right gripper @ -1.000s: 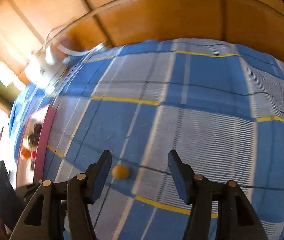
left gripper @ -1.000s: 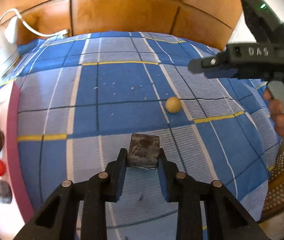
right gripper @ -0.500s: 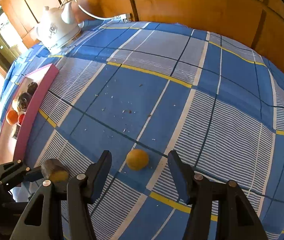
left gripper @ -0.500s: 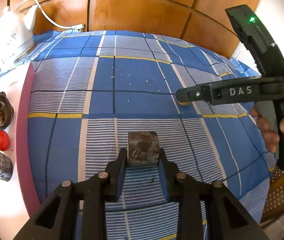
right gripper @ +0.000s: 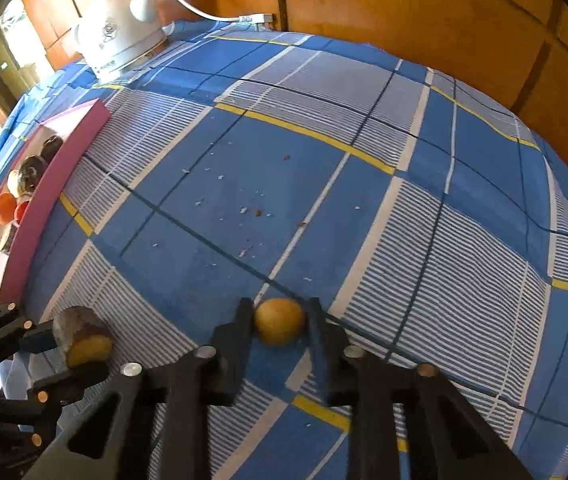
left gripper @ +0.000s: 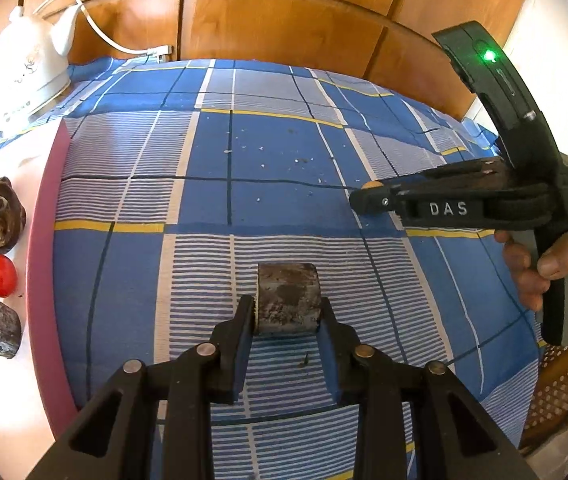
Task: Organize fruits
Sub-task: 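Carry the log piece toward the pink tray with the left gripper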
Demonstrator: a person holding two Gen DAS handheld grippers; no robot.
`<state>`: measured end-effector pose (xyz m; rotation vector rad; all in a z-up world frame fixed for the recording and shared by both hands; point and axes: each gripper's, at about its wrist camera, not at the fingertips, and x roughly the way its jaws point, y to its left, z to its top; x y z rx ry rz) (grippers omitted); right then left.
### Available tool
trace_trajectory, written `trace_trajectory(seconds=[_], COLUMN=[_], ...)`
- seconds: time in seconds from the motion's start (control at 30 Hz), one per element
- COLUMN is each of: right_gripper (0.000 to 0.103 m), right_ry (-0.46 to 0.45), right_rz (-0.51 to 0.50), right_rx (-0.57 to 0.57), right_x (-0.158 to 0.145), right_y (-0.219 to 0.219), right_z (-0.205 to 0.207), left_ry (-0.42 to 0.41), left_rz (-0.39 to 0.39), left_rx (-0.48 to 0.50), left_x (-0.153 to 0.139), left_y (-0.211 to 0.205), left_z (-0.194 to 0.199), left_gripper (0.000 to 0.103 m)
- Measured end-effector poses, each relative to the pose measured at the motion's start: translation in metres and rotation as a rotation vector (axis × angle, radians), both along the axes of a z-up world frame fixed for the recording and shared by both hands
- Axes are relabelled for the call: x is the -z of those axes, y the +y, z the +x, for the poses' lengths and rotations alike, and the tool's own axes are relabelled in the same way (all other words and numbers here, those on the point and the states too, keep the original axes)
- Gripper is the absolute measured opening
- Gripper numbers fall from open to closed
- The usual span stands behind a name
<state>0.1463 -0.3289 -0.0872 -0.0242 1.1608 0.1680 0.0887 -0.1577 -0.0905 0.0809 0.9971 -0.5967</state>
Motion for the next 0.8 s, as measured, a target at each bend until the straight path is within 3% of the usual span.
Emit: trace_trajectory(seconds=[0.8], right_gripper=[0.025], right_ry=[-0.008], right_rz=[-0.053], right_rx=[-0.035], right_x=[0.0008], right_y=[0.0053], right_z=[-0.0013], left_ry=[-0.026], left_rz=[0.052], left_rx=[0.000], left_x=[-0.0002], left_y=[-0.0053], left_z=[-0.0035], left_gripper=[0.028])
